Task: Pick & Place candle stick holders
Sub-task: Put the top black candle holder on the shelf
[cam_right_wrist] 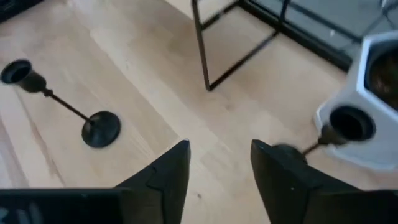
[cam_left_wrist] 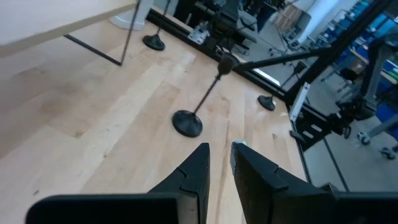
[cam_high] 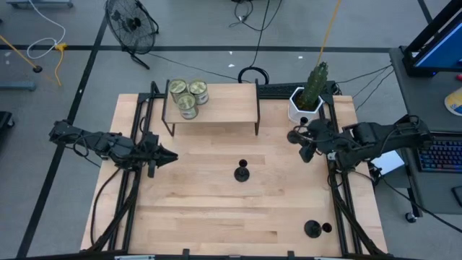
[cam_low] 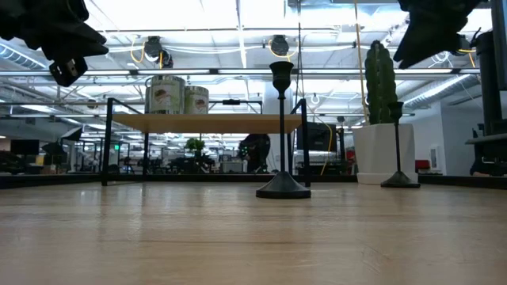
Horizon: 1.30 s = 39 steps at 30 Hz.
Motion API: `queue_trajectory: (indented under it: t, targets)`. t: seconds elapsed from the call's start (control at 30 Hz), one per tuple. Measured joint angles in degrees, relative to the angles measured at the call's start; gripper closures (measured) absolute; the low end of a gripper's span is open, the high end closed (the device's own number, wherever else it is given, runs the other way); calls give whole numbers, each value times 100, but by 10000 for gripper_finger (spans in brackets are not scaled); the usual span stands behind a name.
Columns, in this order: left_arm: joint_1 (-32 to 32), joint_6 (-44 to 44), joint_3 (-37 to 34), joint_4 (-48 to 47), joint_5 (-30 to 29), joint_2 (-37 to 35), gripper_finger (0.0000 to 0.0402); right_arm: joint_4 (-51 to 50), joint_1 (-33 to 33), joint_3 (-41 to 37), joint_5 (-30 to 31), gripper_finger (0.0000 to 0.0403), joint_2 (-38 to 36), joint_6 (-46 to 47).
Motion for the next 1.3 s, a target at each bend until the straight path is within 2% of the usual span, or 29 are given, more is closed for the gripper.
queue_trajectory:
  t: [0.23, 0.37, 0.8, 1.13, 1.23, 1.3]
  targets:
    - [0, 176, 0, 4, 158, -2, 330, -313, 0, 0, -1, 186, -81, 899]
    - [0, 247, 0, 34, 164, -2, 330, -575, 0, 0, 7, 171, -83, 1215]
    - [0, 230, 0, 33, -121, 0, 330, -1257, -299, 0, 412, 181, -270, 1278]
    - [0, 546, 0, 32, -704, 0, 330, -962, -1097, 0, 524, 166, -546, 1579]
    - [0, 542, 0, 32, -710, 0, 330, -690, -1398, 0, 574, 168, -546, 1313]
    - [0, 535, 0, 32, -710, 0, 330, -462, -1629, 0, 383, 170, -482, 1001]
